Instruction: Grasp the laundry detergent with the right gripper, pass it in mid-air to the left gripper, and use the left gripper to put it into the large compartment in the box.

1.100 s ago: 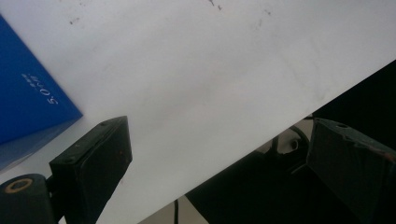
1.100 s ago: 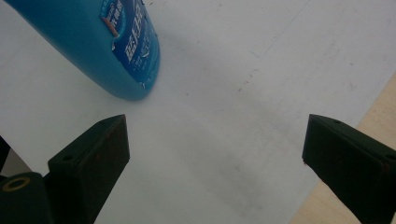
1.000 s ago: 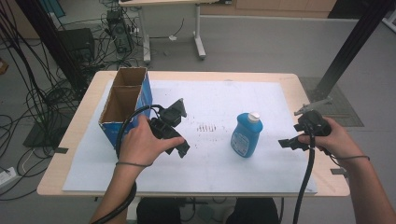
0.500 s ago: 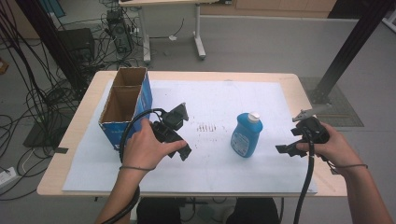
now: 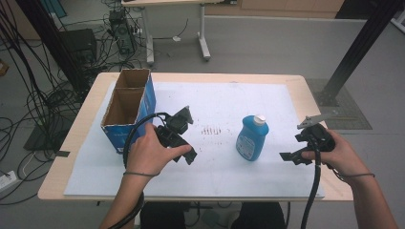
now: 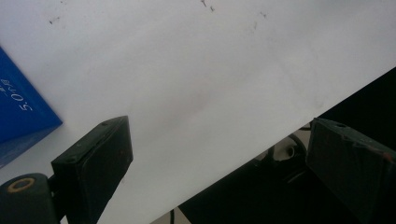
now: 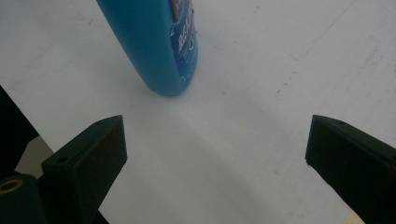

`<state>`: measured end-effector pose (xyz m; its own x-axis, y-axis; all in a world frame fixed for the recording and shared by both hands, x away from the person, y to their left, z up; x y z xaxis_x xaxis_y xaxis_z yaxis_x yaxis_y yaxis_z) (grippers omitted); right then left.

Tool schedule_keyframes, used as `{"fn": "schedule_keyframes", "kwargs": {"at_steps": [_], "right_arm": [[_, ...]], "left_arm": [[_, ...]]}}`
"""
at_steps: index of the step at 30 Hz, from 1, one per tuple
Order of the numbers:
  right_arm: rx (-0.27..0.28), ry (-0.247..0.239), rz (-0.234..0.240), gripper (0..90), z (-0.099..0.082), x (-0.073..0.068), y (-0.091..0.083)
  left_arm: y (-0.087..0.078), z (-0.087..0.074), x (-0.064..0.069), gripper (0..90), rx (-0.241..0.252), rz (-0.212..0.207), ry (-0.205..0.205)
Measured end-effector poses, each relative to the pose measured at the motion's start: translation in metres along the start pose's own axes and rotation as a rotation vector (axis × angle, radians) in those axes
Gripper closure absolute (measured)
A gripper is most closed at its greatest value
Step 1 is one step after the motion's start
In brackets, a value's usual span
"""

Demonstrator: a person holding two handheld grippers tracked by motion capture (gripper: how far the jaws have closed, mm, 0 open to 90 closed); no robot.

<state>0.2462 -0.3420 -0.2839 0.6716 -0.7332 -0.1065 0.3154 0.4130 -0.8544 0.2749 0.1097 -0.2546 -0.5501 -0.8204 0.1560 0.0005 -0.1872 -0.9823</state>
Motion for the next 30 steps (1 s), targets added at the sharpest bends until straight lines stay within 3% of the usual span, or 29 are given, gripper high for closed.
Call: {"fn": "schedule_keyframes", "kwargs": {"at_steps": [16, 30], "right_arm": [[0.011, -0.022, 0.016, 4.3, -0.007, -0.014, 0.009], [0.037, -0.005, 0.030, 4.6, -0.020, -0.023, 0.015]], "left_arm": [[0.007, -0.005, -0.005, 7.5, -0.002, -0.017, -0.013], [0.012, -0.007, -0.003, 7.6, 0.002, -0.019, -0.021]]}}
Point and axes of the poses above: each handheld gripper's, and its own axes: y roughly forward along the jaws, z roughly out of its top, x roughly to its right, the point moved 5 cm from there along y, roughly forward along the jaws, and after that the axes turned 3 degrees about y, right-handed, at the moved point
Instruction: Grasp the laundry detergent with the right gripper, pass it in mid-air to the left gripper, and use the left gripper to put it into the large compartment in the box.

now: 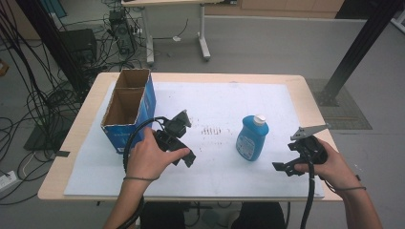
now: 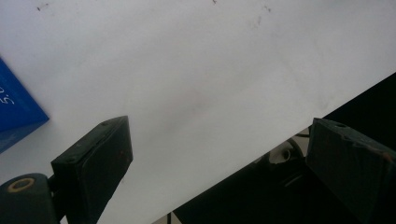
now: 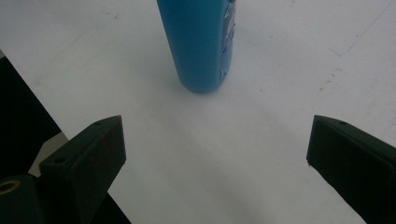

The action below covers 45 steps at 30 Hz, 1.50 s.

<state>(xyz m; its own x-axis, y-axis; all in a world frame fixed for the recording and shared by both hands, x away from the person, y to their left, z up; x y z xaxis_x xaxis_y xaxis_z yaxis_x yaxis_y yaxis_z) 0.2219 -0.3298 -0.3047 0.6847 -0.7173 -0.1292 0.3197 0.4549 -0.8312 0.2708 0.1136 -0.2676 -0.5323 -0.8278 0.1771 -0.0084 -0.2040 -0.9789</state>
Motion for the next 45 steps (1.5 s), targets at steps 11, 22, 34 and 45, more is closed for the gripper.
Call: {"fn": "schedule_keyframes", "kwargs": {"at_steps": [11, 22, 34, 45], "right_arm": [[0.033, 0.008, 0.004, 5.2, -0.008, -0.003, 0.002], [0.058, 0.020, 0.005, 5.7, -0.012, -0.005, 0.007], [0.103, 0.043, 0.004, 6.0, -0.021, -0.005, 0.014], [0.142, 0.054, 0.010, 5.2, -0.029, -0.006, 0.021]], "left_arm": [[0.005, -0.004, 0.004, 7.3, 0.022, 0.001, -0.017], [0.005, -0.008, 0.009, 7.3, 0.059, -0.009, -0.019], [0.010, -0.014, 0.009, 7.3, 0.092, -0.023, -0.030], [0.016, -0.018, 0.006, 7.1, 0.099, -0.030, -0.034]]}}
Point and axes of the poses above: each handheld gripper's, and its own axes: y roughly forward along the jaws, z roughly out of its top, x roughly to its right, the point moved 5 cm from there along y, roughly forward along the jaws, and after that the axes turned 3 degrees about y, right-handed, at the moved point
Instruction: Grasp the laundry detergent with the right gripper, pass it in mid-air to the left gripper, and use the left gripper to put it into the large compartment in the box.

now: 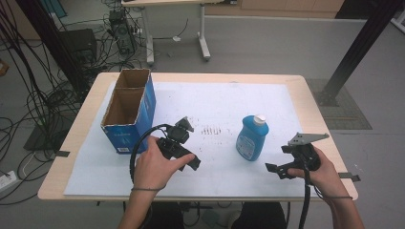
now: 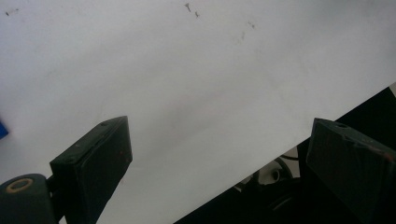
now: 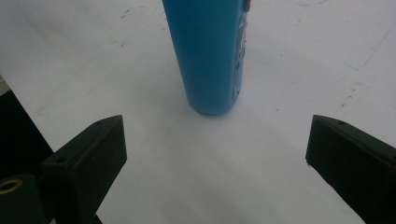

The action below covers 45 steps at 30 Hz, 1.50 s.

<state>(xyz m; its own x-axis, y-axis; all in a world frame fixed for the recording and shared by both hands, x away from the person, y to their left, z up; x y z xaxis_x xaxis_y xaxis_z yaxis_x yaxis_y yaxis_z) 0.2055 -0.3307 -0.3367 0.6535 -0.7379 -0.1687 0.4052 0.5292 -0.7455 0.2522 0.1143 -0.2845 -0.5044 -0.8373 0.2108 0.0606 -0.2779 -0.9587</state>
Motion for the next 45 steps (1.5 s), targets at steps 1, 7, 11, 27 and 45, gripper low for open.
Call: {"fn": "schedule_keyframes", "kwargs": {"at_steps": [1, 7, 11, 27, 45], "right_arm": [[0.002, 0.002, -0.002, 5.2, 0.000, 0.000, 0.000], [0.015, 0.015, -0.008, 5.4, -0.003, 0.000, 0.003], [0.019, 0.019, -0.007, 5.4, -0.004, 0.000, 0.006], [0.065, 0.030, -0.031, 6.0, -0.010, -0.006, 0.014], [0.097, 0.013, -0.049, 5.8, -0.016, -0.011, 0.021]], "left_arm": [[0.000, -0.001, -0.001, 7.1, 0.003, -0.001, 0.000], [0.003, -0.002, -0.003, 7.0, 0.001, -0.005, -0.014], [0.004, -0.003, -0.005, 7.1, 0.006, -0.006, -0.019], [0.009, -0.004, -0.007, 7.0, 0.011, -0.018, -0.029], [0.009, -0.008, -0.010, 7.0, 0.020, -0.024, -0.038]]}}
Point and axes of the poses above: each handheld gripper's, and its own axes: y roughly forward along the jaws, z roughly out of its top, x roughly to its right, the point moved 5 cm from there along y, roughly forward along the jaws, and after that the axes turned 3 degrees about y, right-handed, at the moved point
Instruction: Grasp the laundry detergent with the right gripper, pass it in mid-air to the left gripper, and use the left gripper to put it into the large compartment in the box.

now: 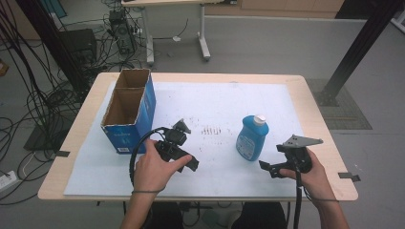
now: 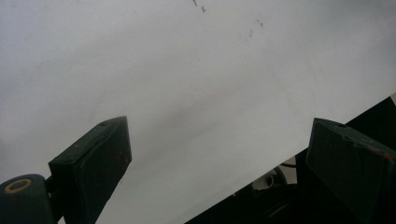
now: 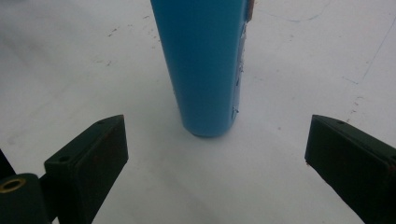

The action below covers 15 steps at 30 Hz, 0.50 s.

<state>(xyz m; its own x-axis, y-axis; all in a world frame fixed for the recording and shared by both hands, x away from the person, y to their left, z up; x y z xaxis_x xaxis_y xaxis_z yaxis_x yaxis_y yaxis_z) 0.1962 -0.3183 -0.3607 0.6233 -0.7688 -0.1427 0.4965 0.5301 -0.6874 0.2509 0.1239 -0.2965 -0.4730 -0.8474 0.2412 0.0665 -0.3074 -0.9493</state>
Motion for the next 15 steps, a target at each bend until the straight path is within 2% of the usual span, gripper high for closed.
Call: {"fn": "schedule_keyframes", "kwargs": {"at_steps": [15], "right_arm": [[0.054, -0.009, 0.019, 5.5, -0.0077, -0.0019, 0.0076]], "left_arm": [[-0.0015, -0.0035, -0.0030, 7.1, 0.012, -0.005, -0.007]]}}
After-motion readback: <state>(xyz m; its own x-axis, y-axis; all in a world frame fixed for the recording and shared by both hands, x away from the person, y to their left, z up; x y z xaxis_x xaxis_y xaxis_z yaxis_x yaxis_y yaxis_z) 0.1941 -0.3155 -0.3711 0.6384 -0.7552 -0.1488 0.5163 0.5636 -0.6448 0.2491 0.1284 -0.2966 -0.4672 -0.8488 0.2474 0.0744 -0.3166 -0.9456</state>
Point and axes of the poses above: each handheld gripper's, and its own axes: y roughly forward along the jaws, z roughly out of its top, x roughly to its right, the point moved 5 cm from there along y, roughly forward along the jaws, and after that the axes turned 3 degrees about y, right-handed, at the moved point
